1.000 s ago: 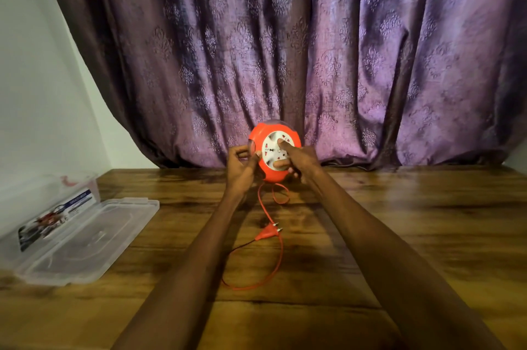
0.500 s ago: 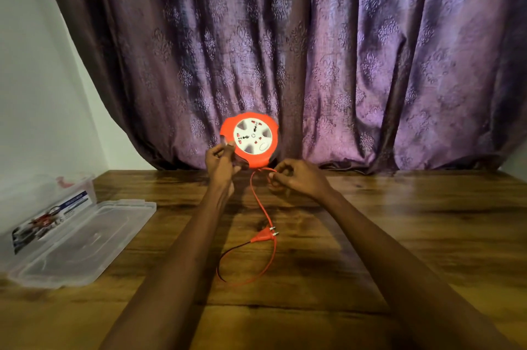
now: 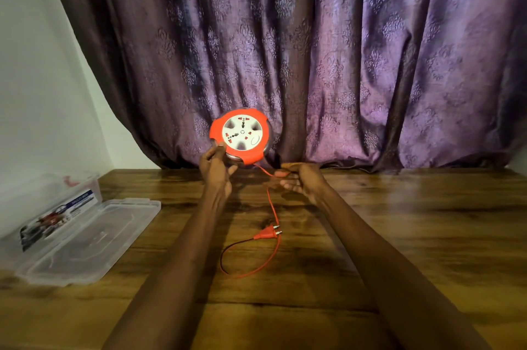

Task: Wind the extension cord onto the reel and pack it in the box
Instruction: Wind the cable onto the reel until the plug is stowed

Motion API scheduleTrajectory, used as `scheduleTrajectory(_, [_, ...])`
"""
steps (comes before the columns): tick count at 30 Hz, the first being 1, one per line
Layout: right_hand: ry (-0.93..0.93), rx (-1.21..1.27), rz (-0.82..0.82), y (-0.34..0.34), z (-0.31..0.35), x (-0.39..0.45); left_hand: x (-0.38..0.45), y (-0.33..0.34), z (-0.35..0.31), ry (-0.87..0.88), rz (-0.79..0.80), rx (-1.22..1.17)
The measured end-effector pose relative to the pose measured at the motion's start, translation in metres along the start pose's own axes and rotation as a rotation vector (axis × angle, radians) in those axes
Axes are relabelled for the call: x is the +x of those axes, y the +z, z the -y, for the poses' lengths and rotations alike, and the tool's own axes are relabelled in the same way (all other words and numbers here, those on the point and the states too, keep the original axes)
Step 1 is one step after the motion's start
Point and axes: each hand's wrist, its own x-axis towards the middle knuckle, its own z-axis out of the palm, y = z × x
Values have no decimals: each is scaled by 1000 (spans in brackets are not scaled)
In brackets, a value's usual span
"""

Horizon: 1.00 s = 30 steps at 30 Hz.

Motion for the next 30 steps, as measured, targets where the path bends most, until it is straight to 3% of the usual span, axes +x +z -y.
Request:
scheduleTrajectory(3, [36, -126, 103, -8, 0, -8, 1, 0, -5, 7, -9, -24])
scheduleTrajectory(5, [-36, -328, 171, -17, -4, -6, 3, -1, -7, 15, -16, -28])
scheduleTrajectory(9, [-476, -1166, 160, -31, -12, 3, 4, -6, -5, 29, -21, -18])
scheduleTrajectory(11, [-634, -1410, 102, -25, -12, -2, 2, -7, -5, 33, -15, 3])
scheduleTrajectory(13, [-712, -1415, 212, -16, -16, -5, 0, -8, -4, 36, -9, 41])
scheduleTrajectory(16, [-578, -1185, 386, -7, -24, -4, -1, -15, -3, 25, -1, 101])
scheduleTrajectory(19, [-620, -925, 195, -8, -21, 4, 4, -25, -2, 25, 24, 156])
scheduleTrajectory(21, [-745, -916, 61, -8, -10, 9, 6, -28, -4, 35, 40, 222])
scheduleTrajectory(26, [-1199, -1441, -63, -4, 26, 19, 6, -27, -7, 48, 138, 317])
scheduleTrajectory(30, [-1243, -1859, 92, 3, 47, 18, 7, -22, -11, 32, 248, 371])
